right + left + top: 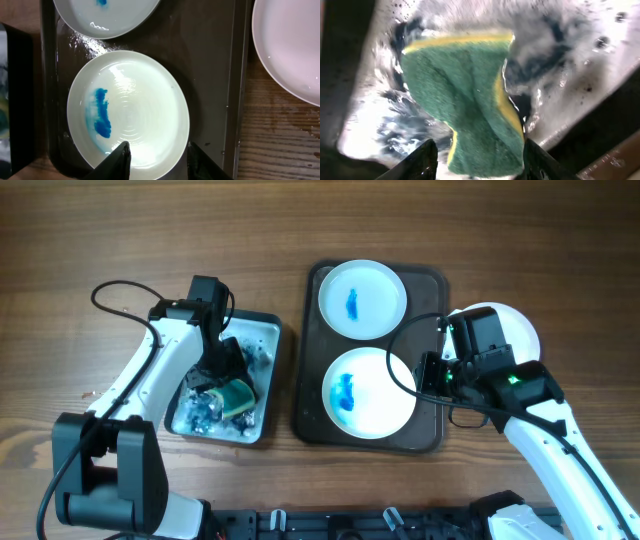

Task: Clean dirty plates on tray and stack at the side
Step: 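Grasp the green-yellow sponge in the basin with the left gripper, then carry the sponge with the left gripper onto the lower stained plate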

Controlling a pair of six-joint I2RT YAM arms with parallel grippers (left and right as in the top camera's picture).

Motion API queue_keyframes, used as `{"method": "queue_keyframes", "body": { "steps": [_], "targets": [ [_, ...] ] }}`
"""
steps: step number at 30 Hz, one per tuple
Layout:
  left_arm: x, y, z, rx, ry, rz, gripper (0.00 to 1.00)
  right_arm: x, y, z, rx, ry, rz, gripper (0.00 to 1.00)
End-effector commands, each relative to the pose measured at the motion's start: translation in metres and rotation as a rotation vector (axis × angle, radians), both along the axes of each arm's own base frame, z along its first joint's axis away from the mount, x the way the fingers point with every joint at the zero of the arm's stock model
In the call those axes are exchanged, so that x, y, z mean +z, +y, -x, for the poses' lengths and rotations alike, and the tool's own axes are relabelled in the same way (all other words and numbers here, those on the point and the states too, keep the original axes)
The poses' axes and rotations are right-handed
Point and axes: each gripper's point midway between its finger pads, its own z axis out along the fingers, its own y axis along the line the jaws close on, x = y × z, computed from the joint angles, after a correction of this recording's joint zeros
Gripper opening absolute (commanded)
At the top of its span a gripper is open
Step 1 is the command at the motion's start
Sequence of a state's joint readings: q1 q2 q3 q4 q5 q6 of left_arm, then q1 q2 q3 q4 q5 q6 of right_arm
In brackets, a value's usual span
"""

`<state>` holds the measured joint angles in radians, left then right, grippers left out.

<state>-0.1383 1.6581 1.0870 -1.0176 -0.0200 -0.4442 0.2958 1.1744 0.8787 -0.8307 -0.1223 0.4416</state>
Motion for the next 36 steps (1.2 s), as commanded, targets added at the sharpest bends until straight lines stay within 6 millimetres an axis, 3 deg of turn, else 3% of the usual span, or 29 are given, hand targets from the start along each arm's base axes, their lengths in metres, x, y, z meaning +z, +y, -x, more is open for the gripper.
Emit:
{"method": "queue_keyframes", "body": {
  "steps": [1, 6, 8, 10, 15, 18, 20, 26, 29, 36],
  "targets": [
    [-0.014, 0.019, 0.012, 0.127, 0.024, -0.109, 0.50, 0.002, 0.000, -0.003, -0.006, -0.005, 0.005, 0.38],
    [-0.041, 0.019, 0.013, 0.190, -0.030, -0.100, 0.40, 0.002, 0.000, -0.003, -0.007, -0.008, 0.004, 0.38],
    [-0.049, 0.016, 0.007, 0.192, -0.069, -0.080, 0.29, 0.003, 0.000, -0.004, -0.006, -0.009, 0.004, 0.38],
    [-0.050, 0.015, 0.002, 0.193, -0.094, -0.074, 0.04, 0.002, 0.000, -0.003, -0.006, -0.008, 0.004, 0.38],
    [-0.041, 0.013, -0.004, 0.119, -0.106, -0.063, 0.04, -0.001, -0.004, -0.003, -0.019, -0.006, 0.027, 0.39],
    [-0.020, 0.012, -0.010, 0.036, -0.111, -0.062, 0.04, -0.010, -0.025, -0.005, -0.125, 0.002, 0.117, 0.41],
    [-0.005, 0.011, -0.014, -0.002, -0.124, -0.062, 0.04, -0.015, -0.028, -0.007, -0.145, 0.016, 0.128, 0.41],
    [0.055, 0.004, -0.026, -0.084, -0.217, -0.028, 0.04, -0.040, 0.002, -0.011, 0.060, 0.097, 0.022, 0.42],
    [0.079, -0.007, -0.029, -0.106, -0.275, 0.034, 0.04, -0.059, 0.003, -0.008, 0.067, 0.167, 0.031, 0.43],
    [0.118, -0.042, -0.023, -0.181, -0.383, 0.163, 0.04, -0.104, 0.015, -0.006, 0.157, 0.288, 0.010, 0.42]
  ]
}}
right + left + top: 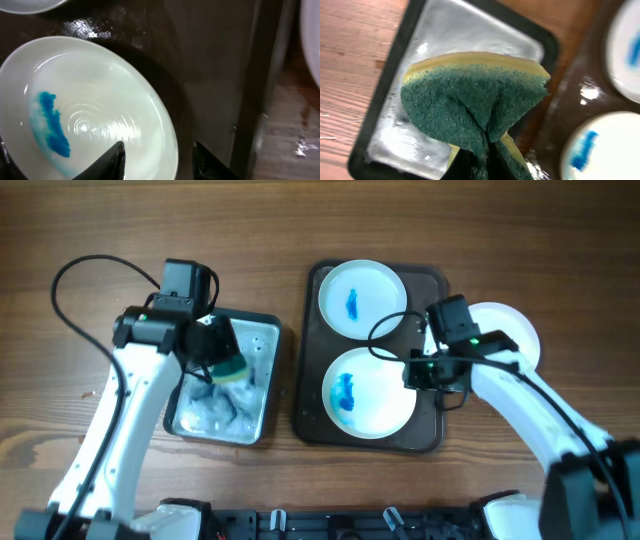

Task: Clean dirty plates on tray and stack at the side
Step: 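Carry the sponge with the left gripper onto the lower stained plate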

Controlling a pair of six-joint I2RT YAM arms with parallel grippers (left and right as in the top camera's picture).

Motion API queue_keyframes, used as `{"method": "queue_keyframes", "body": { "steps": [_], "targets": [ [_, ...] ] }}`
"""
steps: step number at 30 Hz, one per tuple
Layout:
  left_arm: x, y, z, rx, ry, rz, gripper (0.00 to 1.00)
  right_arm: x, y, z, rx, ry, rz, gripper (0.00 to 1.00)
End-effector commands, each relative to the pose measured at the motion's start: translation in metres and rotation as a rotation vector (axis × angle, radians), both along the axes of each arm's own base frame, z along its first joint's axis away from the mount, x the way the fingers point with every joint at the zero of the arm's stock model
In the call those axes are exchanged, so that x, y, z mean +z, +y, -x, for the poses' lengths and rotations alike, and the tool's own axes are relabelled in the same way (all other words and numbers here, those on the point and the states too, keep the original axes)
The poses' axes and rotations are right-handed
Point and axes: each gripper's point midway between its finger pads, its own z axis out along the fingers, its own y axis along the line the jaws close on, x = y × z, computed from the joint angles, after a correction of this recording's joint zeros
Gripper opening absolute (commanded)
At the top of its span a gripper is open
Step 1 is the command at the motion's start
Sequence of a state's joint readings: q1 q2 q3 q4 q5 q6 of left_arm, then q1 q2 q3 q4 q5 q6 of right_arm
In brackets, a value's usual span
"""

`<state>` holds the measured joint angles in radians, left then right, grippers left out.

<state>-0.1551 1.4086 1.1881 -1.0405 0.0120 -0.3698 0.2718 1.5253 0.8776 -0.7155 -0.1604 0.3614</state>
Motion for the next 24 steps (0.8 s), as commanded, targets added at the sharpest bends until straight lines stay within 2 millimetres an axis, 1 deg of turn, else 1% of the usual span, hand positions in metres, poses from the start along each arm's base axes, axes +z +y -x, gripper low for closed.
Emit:
{"method": "queue_keyframes", "body": {
  "steps": [1, 6, 8, 9, 10, 14, 16, 20, 21, 22, 24],
  "targets": [
    [0.024, -0.033, 0.004, -0.110, -0.067, 0.086, 0.04, -0.026, 0.012, 0.011, 0.088, 0.091, -0.053, 0.39],
    [0.020, -0.058, 0.008, -0.175, -0.059, 0.094, 0.04, -0.042, 0.006, 0.006, 0.073, 0.103, -0.012, 0.27],
    [0.017, -0.071, 0.007, -0.204, -0.056, 0.101, 0.04, -0.045, 0.005, 0.004, 0.072, 0.100, -0.005, 0.17],
    [0.015, -0.081, 0.006, -0.230, -0.058, 0.112, 0.04, -0.046, 0.005, 0.003, 0.068, 0.099, -0.002, 0.09],
    [0.013, -0.090, 0.005, -0.250, -0.059, 0.129, 0.04, -0.046, 0.004, 0.002, 0.057, 0.098, 0.005, 0.05],
    [0.003, -0.131, 0.000, -0.294, -0.047, 0.223, 0.04, -0.048, -0.009, -0.002, 0.006, 0.084, 0.076, 0.04],
    [-0.004, -0.145, -0.002, -0.307, -0.041, 0.243, 0.04, -0.048, -0.011, -0.003, 0.006, 0.079, 0.087, 0.04],
    [-0.026, -0.181, -0.007, -0.332, -0.006, 0.308, 0.04, -0.050, -0.011, -0.002, 0.005, 0.079, 0.086, 0.04],
    [-0.032, -0.195, -0.006, -0.362, 0.004, 0.338, 0.04, -0.050, -0.011, -0.002, 0.005, 0.080, 0.086, 0.04],
    [-0.038, -0.205, -0.006, -0.380, 0.013, 0.353, 0.04, -0.050, -0.011, -0.002, 0.006, 0.080, 0.086, 0.04],
    [-0.055, -0.219, -0.004, -0.393, 0.035, 0.354, 0.04, -0.051, -0.011, -0.001, 0.006, 0.080, 0.086, 0.04]
  ]
}}
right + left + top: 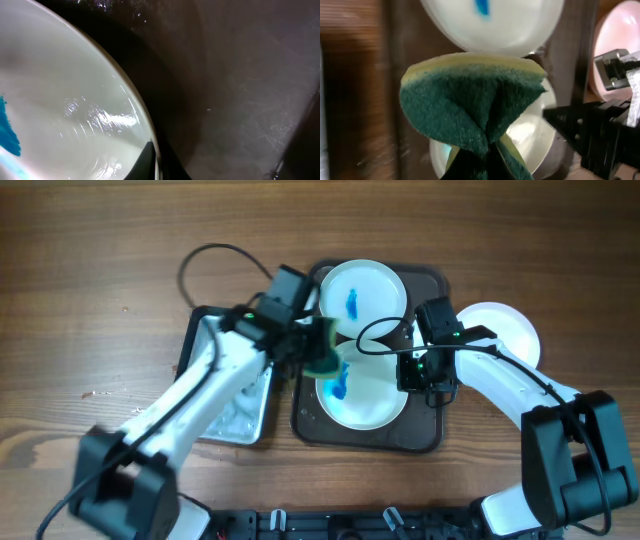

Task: Clean dirty plates on tray and stack at the side
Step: 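Carry the sponge with the left gripper onto the lower stained plate, then scrub the blue stain on the held plate with the sponge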

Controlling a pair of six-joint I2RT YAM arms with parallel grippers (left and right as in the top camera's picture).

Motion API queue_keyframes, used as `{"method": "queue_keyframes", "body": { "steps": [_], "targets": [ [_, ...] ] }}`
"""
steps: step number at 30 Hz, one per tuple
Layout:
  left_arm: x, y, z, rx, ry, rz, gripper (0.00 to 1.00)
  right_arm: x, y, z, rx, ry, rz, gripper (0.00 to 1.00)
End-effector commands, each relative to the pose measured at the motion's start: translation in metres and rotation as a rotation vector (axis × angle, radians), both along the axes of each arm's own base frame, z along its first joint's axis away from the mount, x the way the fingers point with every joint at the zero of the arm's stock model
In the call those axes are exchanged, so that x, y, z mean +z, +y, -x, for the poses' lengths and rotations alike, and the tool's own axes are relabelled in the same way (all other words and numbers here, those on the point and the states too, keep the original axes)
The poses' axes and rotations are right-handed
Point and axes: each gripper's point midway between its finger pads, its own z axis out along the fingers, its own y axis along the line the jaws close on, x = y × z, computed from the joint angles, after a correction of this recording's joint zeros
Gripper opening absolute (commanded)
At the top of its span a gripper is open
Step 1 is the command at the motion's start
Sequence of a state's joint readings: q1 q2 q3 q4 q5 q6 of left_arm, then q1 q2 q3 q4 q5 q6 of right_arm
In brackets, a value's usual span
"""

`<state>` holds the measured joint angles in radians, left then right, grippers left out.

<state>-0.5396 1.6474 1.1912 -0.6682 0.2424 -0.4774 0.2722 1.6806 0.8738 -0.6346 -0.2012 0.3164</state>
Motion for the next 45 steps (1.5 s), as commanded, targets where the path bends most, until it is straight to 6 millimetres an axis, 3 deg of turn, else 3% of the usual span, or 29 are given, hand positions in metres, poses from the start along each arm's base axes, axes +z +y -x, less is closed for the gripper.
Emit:
{"method": "queue_keyframes", "body": {
  "steps": [1, 7, 9, 13, 17, 20, 23, 27, 30, 34, 39, 45],
  "targets": [
    [-0.024, -0.038, 0.010, -0.044, 0.082, 0.057, 0.04, -0.012, -0.019, 0.000, -0.041, 0.003, 0.101, 0.04],
    [-0.076, -0.086, 0.030, -0.144, 0.191, 0.120, 0.04, -0.012, -0.019, 0.000, -0.042, 0.003, 0.101, 0.04],
    [-0.093, -0.088, 0.034, -0.147, 0.207, 0.091, 0.04, -0.012, -0.019, 0.000, -0.042, 0.003, 0.100, 0.04],
    [-0.125, -0.034, 0.023, 0.020, 0.201, -0.177, 0.04, -0.012, -0.018, 0.001, -0.041, 0.005, 0.097, 0.04],
    [-0.125, 0.030, 0.008, 0.133, 0.138, -0.436, 0.04, -0.012, -0.018, 0.000, -0.041, 0.003, 0.097, 0.04],
    [-0.123, 0.050, 0.004, 0.117, 0.107, -0.532, 0.04, -0.012, -0.018, 0.000, -0.041, 0.003, 0.097, 0.04],
    [-0.123, 0.052, 0.005, 0.072, 0.099, -0.555, 0.04, -0.012, -0.018, 0.001, -0.041, 0.004, 0.097, 0.04],
    [-0.126, 0.025, 0.022, 0.018, 0.180, -0.426, 0.04, -0.012, -0.018, 0.001, -0.041, 0.004, 0.097, 0.04],
    [-0.122, -0.023, 0.036, -0.055, 0.266, -0.176, 0.04, -0.012, -0.018, 0.001, -0.042, 0.004, 0.097, 0.04],
    [-0.097, -0.085, 0.040, -0.149, 0.298, 0.141, 0.04, -0.012, -0.018, 0.001, -0.040, 0.004, 0.096, 0.04],
    [-0.087, -0.113, 0.041, -0.154, 0.263, 0.213, 0.04, -0.012, -0.017, 0.002, -0.039, 0.008, 0.090, 0.04],
    [-0.101, -0.115, 0.061, -0.178, 0.319, 0.170, 0.04, -0.012, -0.017, 0.003, -0.039, 0.015, 0.092, 0.04]
  ]
}}
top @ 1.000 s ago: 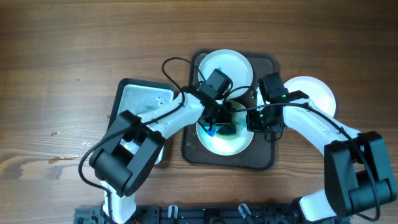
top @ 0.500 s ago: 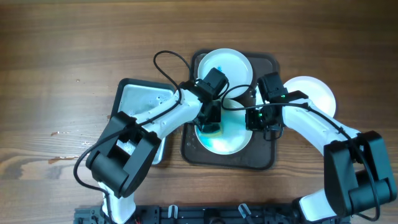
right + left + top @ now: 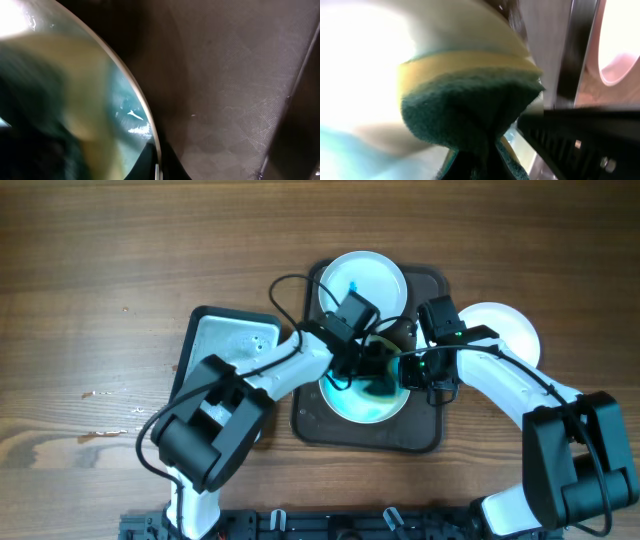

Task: Clean dirty plates on tray and stack at the side
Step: 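Scrub the blue stain on the held plate with the sponge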

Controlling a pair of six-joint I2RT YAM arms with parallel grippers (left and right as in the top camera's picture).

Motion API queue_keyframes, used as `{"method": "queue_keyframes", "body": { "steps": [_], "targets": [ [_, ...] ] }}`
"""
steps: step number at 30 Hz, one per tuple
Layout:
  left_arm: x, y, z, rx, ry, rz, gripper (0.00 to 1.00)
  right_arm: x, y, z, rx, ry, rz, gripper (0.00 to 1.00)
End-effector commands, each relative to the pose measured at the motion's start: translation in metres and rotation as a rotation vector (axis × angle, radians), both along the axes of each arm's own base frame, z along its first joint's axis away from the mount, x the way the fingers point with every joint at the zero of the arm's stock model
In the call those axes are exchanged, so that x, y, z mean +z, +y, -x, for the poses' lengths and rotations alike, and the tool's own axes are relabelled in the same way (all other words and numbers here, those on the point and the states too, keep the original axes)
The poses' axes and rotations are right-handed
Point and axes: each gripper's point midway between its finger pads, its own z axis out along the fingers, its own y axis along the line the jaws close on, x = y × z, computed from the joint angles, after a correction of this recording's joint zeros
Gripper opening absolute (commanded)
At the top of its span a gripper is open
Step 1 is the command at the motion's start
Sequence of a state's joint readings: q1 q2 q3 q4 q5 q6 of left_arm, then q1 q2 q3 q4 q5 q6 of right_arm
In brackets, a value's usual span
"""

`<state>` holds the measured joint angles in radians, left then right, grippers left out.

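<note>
The dark tray holds two white plates. The far plate carries a blue spot. The near plate is smeared teal-blue. My left gripper is shut on the green-and-yellow sponge, which presses into the near plate's right part. In the left wrist view the left gripper pinches the sponge's folded middle. My right gripper is shut on the near plate's right rim. In the right wrist view the right gripper has that rim between its closed fingers.
A clean white plate lies on the wooden table right of the tray. A black-rimmed basin of soapy water stands left of the tray, partly under the left arm. Both arms crowd over the tray's middle.
The sponge was held above the near plate's left side and is now down in the plate near the right gripper. The blue mark has become a teal smear. The right gripper has stayed put.
The left gripper stood open around the sponge in the basin, the right gripper open over the near plate. Then the sponge was held above the basin. Then it hung over the tray with the right gripper shut on the plate's rim. Now it is in the plate.
</note>
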<state>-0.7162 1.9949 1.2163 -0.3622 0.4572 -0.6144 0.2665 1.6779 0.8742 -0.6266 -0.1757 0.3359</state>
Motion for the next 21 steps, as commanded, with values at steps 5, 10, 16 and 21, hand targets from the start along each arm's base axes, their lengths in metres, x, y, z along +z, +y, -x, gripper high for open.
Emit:
{"method": "queue_keyframes", "body": {
  "steps": [5, 10, 16, 21],
  "targets": [
    [-0.023, 0.020, 0.056, -0.087, 0.209, -0.108, 0.04, -0.013, -0.013, 0.009, -0.012, 0.035, 0.074, 0.04],
    [-0.036, 0.073, 0.048, -0.007, 0.193, -0.341, 0.04, -0.013, -0.013, 0.009, -0.012, 0.035, 0.074, 0.04],
    [-0.022, 0.138, 0.005, 0.110, -0.033, -0.641, 0.04, -0.013, -0.013, 0.008, -0.010, 0.031, 0.073, 0.04],
    [-0.008, 0.160, -0.025, 0.174, -0.201, -0.760, 0.04, -0.013, -0.013, 0.008, -0.009, 0.031, 0.073, 0.04]
  ]
}}
